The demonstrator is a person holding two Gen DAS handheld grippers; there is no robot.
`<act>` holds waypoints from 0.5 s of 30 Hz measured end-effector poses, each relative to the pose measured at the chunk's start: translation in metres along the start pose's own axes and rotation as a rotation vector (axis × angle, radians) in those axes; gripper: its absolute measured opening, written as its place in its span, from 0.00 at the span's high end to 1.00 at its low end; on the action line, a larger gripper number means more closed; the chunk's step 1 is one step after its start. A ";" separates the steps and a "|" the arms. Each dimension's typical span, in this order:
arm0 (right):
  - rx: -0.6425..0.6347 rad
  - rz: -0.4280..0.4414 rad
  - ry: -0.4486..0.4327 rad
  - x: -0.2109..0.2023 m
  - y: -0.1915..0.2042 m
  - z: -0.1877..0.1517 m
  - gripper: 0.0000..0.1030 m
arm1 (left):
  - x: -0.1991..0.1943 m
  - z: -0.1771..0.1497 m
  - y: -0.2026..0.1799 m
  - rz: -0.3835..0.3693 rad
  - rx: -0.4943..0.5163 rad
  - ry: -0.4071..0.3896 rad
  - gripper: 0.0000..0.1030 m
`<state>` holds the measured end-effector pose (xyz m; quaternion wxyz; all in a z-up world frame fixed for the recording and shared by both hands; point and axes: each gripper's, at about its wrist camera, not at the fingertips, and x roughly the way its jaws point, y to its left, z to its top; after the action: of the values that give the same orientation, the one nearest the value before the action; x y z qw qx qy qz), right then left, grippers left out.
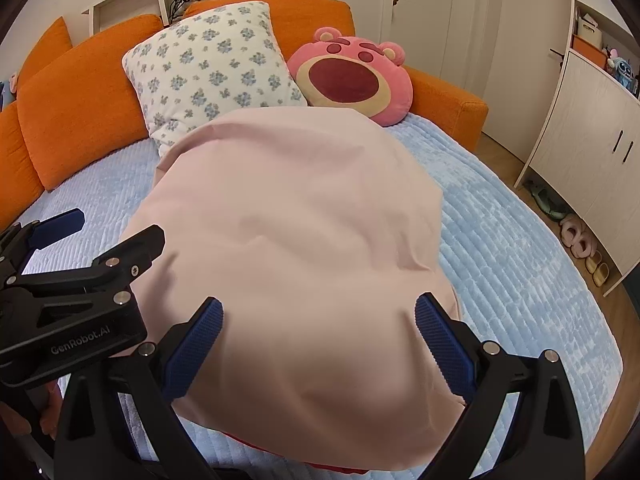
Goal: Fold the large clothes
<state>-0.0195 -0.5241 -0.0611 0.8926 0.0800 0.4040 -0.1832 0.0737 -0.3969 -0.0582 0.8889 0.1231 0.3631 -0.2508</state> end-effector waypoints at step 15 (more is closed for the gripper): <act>-0.004 0.000 0.004 0.002 0.000 0.000 0.07 | 0.001 0.000 0.002 0.000 -0.003 0.002 0.03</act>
<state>-0.0180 -0.5245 -0.0626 0.8920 0.0784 0.4061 -0.1824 0.0748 -0.3956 -0.0588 0.8886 0.1222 0.3645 -0.2500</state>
